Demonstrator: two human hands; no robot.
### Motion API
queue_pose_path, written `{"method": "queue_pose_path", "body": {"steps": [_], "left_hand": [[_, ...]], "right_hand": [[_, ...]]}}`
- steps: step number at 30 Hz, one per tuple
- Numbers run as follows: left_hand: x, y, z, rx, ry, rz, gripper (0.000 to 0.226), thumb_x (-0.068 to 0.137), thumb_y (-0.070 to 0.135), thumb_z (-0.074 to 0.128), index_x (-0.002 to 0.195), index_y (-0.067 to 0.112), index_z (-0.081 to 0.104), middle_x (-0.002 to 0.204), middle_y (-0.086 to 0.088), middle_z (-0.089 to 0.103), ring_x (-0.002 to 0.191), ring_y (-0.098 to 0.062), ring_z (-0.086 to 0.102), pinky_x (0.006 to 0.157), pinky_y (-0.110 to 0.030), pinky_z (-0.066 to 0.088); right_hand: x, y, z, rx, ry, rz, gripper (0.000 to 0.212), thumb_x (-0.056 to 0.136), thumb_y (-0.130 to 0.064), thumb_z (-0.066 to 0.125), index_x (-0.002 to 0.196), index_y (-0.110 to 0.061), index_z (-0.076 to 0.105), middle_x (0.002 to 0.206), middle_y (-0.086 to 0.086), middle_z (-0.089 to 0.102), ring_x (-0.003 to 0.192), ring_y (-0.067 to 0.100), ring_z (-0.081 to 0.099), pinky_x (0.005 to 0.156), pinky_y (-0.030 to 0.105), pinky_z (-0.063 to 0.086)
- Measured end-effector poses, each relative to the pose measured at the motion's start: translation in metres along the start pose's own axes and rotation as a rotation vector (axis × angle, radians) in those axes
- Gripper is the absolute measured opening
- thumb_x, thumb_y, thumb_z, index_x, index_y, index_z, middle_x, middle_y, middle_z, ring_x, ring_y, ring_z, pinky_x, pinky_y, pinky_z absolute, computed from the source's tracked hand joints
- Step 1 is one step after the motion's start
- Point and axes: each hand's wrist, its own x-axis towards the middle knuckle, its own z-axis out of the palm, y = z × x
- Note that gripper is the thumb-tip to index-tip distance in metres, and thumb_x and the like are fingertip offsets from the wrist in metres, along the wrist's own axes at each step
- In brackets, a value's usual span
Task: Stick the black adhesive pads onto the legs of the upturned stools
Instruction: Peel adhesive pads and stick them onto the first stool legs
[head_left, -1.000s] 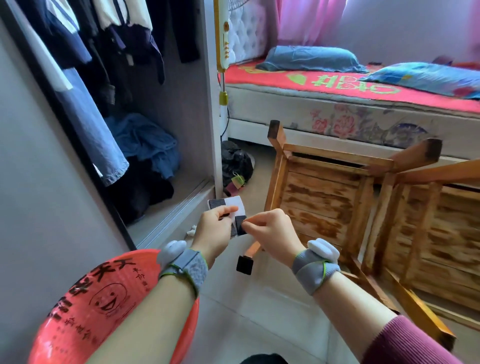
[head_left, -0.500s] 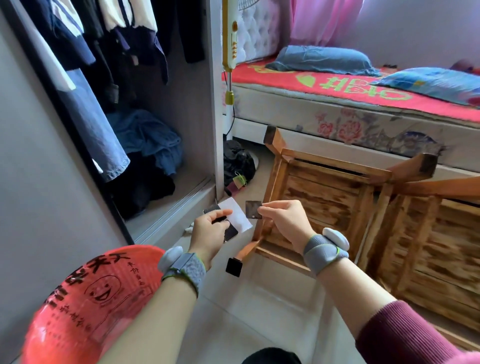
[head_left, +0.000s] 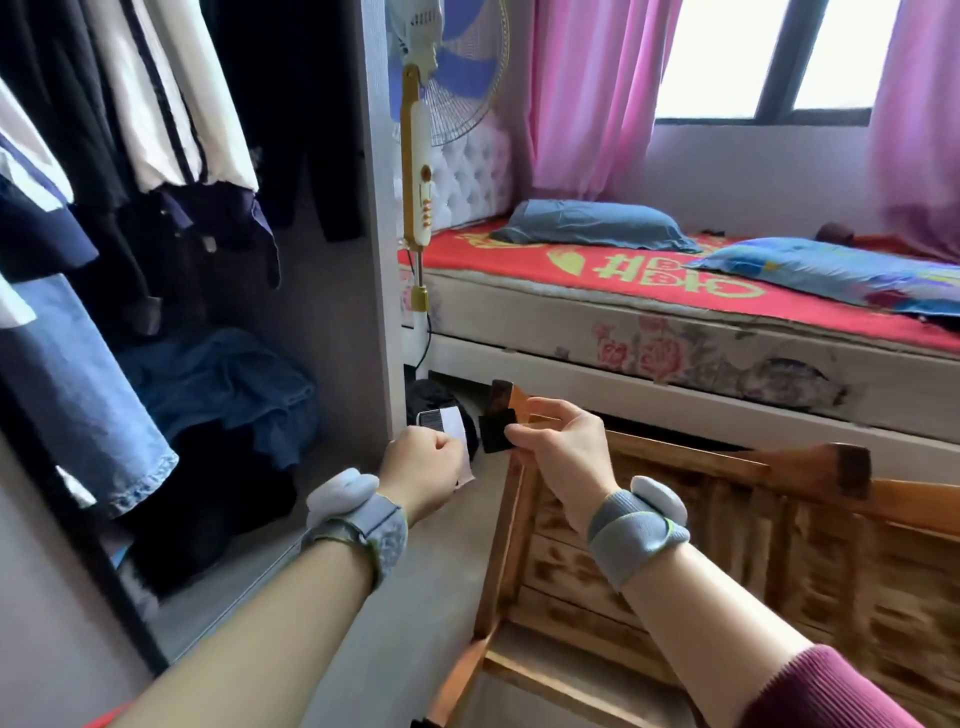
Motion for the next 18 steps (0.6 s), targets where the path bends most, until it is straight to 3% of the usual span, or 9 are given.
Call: {"method": "queue_pose_path", "body": {"steps": [2, 4, 6, 8, 10, 13, 16, 18], "left_hand": [[0.007, 0.012, 0.000, 0.023, 0.016, 0.034, 0.059, 0.093, 0.023, 0.047, 0.037, 0.009, 0.034, 0.052, -0.017, 0.051, 0.076, -0.043, 0.038, 0.056, -0.030, 0.027], [0.013, 0.019, 0.001, 0.015, 0.033, 0.080, 0.065, 0.096, 0.030, 0.046, 0.035, 0.010, 0.032, 0.059, -0.015, 0.052, 0.082, -0.039, 0.053, 0.060, -0.029, 0.028], [0.023, 0.021, 0.005, 0.022, 0.040, 0.123, 0.061, 0.096, 0.036, 0.047, 0.041, 0.009, 0.038, 0.046, -0.012, 0.043, 0.074, -0.043, 0.048, 0.061, -0.030, 0.031], [0.029, 0.021, 0.009, 0.029, 0.074, 0.175, 0.050, 0.093, 0.037, 0.052, 0.053, 0.007, 0.059, 0.042, 0.000, 0.045, 0.065, -0.034, 0.048, 0.060, -0.030, 0.036], [0.034, 0.020, 0.011, -0.002, 0.141, 0.227, 0.038, 0.090, 0.036, 0.058, 0.071, 0.008, 0.074, 0.051, -0.004, 0.061, 0.066, -0.030, 0.060, 0.062, -0.031, 0.044], [0.041, 0.020, 0.013, -0.007, 0.239, 0.282, 0.031, 0.088, 0.037, 0.061, 0.078, 0.012, 0.077, 0.064, -0.009, 0.071, 0.070, -0.031, 0.065, 0.064, -0.033, 0.049], [0.047, 0.022, 0.016, 0.037, 0.262, 0.270, 0.030, 0.087, 0.039, 0.061, 0.080, 0.015, 0.077, 0.061, -0.006, 0.066, 0.070, -0.031, 0.064, 0.061, -0.031, 0.048], [0.050, 0.022, 0.018, 0.030, 0.249, 0.253, 0.031, 0.087, 0.039, 0.062, 0.078, 0.014, 0.077, 0.055, -0.002, 0.061, 0.067, -0.030, 0.061, 0.058, -0.028, 0.044]], "right_hand": [[0.008, 0.000, 0.003, 0.031, 0.030, 0.005, 0.025, 0.069, -0.014, 0.077, 0.094, -0.014, 0.073, 0.089, 0.007, 0.075, 0.081, 0.018, 0.072, 0.080, 0.033, 0.058], [0.012, -0.002, 0.004, 0.122, 0.019, 0.025, 0.011, 0.074, -0.007, 0.075, 0.084, -0.012, 0.074, 0.079, 0.006, 0.074, 0.066, 0.010, 0.069, 0.068, 0.022, 0.057], [0.013, -0.003, 0.006, 0.231, -0.011, 0.059, 0.007, 0.077, -0.003, 0.072, 0.081, -0.009, 0.073, 0.066, 0.001, 0.071, 0.053, 0.004, 0.065, 0.055, 0.015, 0.053], [0.015, -0.003, 0.009, 0.286, -0.025, 0.096, 0.008, 0.078, -0.004, 0.072, 0.086, -0.005, 0.073, 0.068, 0.003, 0.072, 0.055, 0.007, 0.066, 0.057, 0.018, 0.054], [0.017, -0.001, 0.010, 0.254, 0.007, 0.085, 0.010, 0.077, -0.008, 0.074, 0.087, -0.005, 0.074, 0.069, 0.004, 0.072, 0.057, 0.009, 0.066, 0.058, 0.020, 0.055], [0.023, 0.003, 0.012, 0.143, 0.096, 0.024, 0.010, 0.073, -0.015, 0.078, 0.082, -0.010, 0.077, 0.070, 0.005, 0.073, 0.063, 0.011, 0.066, 0.059, 0.021, 0.054], [0.030, 0.006, 0.015, 0.096, 0.149, 0.004, 0.005, 0.070, -0.019, 0.079, 0.073, -0.015, 0.078, 0.066, 0.006, 0.074, 0.066, 0.014, 0.069, 0.076, 0.034, 0.059], [0.033, 0.007, 0.017, 0.089, 0.178, 0.003, 0.002, 0.069, -0.018, 0.079, 0.070, -0.017, 0.077, 0.062, 0.006, 0.073, 0.061, 0.014, 0.068, 0.078, 0.038, 0.060]]}}
